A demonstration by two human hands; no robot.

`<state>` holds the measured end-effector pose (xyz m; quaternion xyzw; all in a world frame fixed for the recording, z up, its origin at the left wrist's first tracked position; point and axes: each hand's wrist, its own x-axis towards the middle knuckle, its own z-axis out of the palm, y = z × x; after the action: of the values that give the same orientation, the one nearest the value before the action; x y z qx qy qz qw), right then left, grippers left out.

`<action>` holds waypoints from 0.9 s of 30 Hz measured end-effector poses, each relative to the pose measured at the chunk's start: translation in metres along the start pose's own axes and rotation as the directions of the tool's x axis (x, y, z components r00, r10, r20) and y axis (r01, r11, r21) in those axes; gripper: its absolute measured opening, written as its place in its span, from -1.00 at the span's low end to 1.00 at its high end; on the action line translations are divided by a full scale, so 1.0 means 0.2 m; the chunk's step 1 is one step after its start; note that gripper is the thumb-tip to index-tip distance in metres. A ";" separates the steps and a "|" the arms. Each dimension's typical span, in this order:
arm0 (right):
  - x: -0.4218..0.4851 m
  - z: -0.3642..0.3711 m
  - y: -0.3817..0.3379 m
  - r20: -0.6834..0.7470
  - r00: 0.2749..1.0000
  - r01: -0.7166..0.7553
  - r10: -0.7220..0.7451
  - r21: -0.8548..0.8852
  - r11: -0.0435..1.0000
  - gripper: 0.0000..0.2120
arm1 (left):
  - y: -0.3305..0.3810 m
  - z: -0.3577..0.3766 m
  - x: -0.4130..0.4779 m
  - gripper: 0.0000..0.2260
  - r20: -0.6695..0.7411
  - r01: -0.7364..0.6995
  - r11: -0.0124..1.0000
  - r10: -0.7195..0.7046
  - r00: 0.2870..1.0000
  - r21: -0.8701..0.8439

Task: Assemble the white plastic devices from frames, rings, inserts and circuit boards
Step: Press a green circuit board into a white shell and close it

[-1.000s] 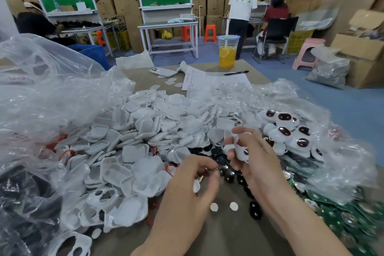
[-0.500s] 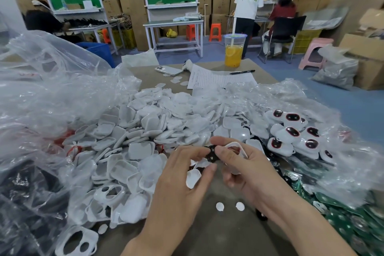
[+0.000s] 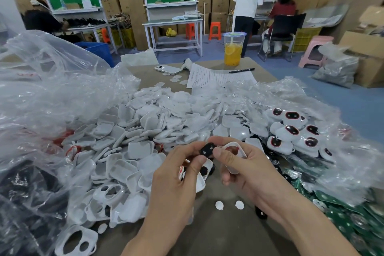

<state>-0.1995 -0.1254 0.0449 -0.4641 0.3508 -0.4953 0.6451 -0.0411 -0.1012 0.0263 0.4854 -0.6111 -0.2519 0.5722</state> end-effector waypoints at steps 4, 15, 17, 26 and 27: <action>0.00 0.00 0.00 -0.007 1.000 -0.006 0.006 -0.016 1.000 -0.69 | 0.02 -0.01 0.00 -0.82 0.021 0.034 0.999 -0.034 0.999 -0.023; 0.00 0.01 0.01 0.078 0.995 -0.070 0.068 0.015 0.997 -0.78 | 0.01 -0.01 0.01 -0.84 -0.059 0.051 0.983 -0.062 0.996 -0.179; 0.01 0.00 0.01 0.035 0.996 -0.082 0.079 0.072 0.994 -0.80 | 0.01 -0.02 0.02 -0.84 -0.060 0.081 0.965 -0.099 0.993 -0.248; 0.02 0.01 0.05 -0.007 1.000 -0.025 0.025 0.043 0.999 -0.68 | -0.01 -0.03 0.05 -0.79 0.024 0.239 0.909 -0.246 0.969 -0.343; 0.01 0.01 0.05 -0.019 1.000 -0.016 0.017 0.034 0.999 -0.68 | -0.01 -0.03 0.05 -0.80 0.027 0.240 0.908 -0.246 0.969 -0.343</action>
<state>-0.1945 -0.1271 0.0362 -0.4456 0.3526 -0.5001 0.6535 -0.0330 -0.1097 0.0302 0.4526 -0.4878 -0.4197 0.6173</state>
